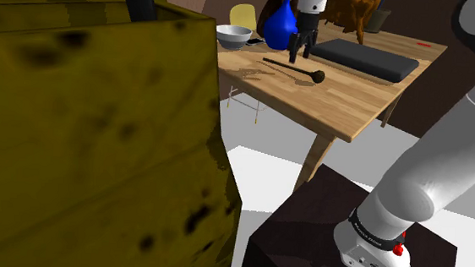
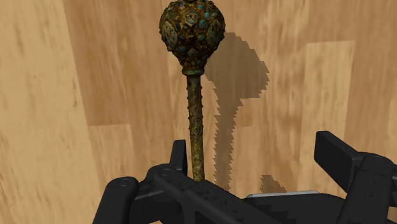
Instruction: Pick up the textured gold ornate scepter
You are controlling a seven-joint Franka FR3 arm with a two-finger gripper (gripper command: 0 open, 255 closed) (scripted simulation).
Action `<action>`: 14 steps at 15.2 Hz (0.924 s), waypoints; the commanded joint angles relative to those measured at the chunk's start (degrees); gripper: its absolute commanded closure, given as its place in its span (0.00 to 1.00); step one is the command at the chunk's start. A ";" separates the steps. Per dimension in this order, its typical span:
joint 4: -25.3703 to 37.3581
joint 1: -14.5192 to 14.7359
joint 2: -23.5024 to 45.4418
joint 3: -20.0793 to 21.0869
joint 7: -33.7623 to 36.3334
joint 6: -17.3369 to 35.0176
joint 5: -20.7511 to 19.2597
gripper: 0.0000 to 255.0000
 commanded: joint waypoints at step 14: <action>2.69 -1.65 8.61 -1.97 -3.61 3.58 1.53 1.00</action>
